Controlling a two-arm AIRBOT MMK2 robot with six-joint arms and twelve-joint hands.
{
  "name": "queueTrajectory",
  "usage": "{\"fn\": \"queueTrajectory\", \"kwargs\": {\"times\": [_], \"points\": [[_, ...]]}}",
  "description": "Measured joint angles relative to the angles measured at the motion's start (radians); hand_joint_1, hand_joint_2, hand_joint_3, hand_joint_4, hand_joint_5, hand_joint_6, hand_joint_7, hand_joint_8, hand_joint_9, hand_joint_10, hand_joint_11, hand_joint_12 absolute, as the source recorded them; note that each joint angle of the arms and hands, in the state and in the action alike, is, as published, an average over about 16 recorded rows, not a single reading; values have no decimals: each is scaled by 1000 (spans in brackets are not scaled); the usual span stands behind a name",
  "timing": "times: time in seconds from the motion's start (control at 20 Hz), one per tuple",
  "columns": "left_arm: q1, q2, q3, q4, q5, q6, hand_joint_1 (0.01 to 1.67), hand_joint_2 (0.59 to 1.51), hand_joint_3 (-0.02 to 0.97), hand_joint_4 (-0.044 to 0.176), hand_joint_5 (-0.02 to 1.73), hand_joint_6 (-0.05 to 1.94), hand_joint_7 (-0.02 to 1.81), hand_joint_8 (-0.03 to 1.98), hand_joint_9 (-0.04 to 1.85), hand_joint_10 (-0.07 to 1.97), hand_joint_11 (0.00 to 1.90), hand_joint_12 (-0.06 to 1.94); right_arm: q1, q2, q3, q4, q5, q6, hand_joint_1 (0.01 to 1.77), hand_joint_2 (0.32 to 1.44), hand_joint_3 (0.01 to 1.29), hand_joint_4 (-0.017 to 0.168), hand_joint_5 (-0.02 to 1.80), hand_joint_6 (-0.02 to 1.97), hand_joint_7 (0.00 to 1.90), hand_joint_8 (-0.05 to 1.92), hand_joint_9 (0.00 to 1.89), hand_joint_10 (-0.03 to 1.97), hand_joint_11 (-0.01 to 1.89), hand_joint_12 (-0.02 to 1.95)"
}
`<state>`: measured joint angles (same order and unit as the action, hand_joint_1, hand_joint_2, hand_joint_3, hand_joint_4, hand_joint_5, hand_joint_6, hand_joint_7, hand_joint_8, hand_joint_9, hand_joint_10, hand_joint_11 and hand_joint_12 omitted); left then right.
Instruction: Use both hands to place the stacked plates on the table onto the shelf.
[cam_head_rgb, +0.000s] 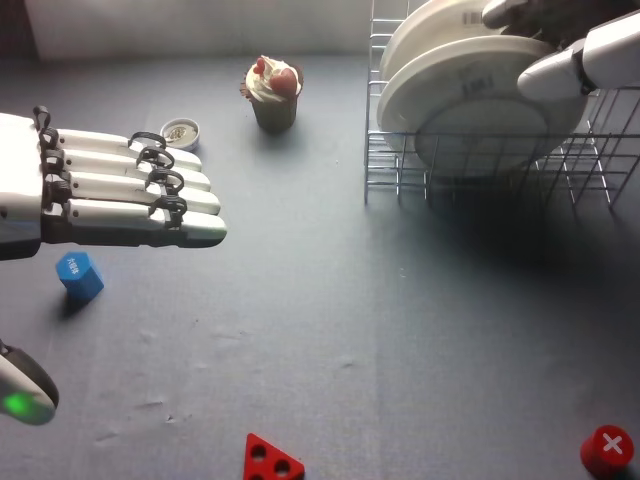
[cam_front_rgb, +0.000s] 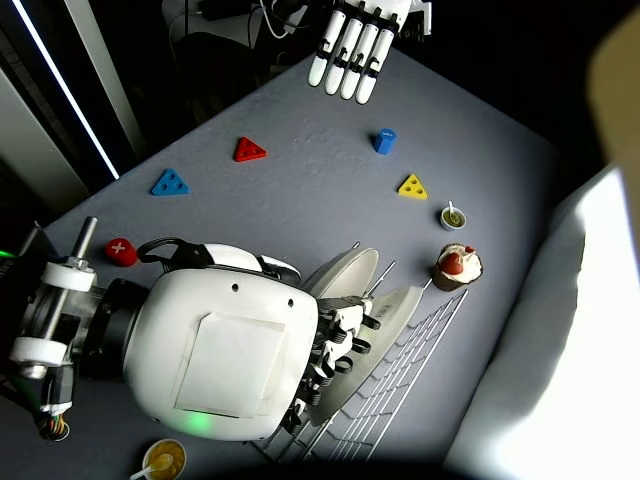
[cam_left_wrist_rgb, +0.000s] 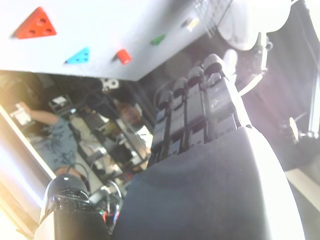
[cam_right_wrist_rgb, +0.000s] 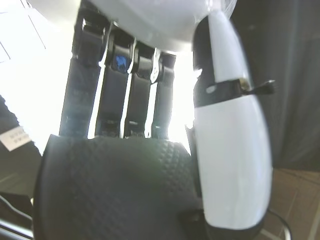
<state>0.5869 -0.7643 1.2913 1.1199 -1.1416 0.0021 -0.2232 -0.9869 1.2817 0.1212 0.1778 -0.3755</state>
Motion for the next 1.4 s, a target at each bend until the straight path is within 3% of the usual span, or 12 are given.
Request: {"fn": "queueTrajectory", "kwargs": {"times": [0.15,0.45,0.6,0.8,0.95,1.1,1.4], "points": [[0,-1,-3,0,1,0,34,894,20,4,82,19,120,-3,105,9,117,2,18,11,-8,-2,2,4,1134,1004,12,-2,660,21,725,32,809,23,940,4],[0,-3,-10,0,2,0,34,890,20,3,82,19,114,-3,102,9,112,3,67,42,-41,-18,-1,12,1031,973,13,7,538,10,598,23,643,24,752,-3],[0,-4,-13,0,3,0,34,890,20,3,81,18,109,-2,99,9,108,3,91,71,-68,-82,9,15,954,968,12,10,456,10,516,18,543,24,646,-3],[0,-6,-15,-1,3,0,34,891,20,3,80,18,104,-2,96,8,107,3,89,127,-115,-218,72,-25,825,954,12,10,342,10,414,14,424,22,510,-2],[0,-6,-15,-1,3,0,34,892,20,3,77,18,98,-3,94,8,105,3,49,178,-167,-330,157,-118,705,940,12,10,255,10,338,14,341,22,405,-2],[0,-5,-15,-1,3,0,34,896,20,3,74,18,95,-2,92,8,104,3,-20,240,-233,-445,281,-252,551,937,12,8,173,10,260,14,259,22,304,-2],[0,-3,-15,-2,3,0,34,899,20,3,67,18,97,-2,96,8,107,2,-244,375,-370,-605,590,-566,253,947,12,5,111,10,178,14,170,21,194,-2]]}}
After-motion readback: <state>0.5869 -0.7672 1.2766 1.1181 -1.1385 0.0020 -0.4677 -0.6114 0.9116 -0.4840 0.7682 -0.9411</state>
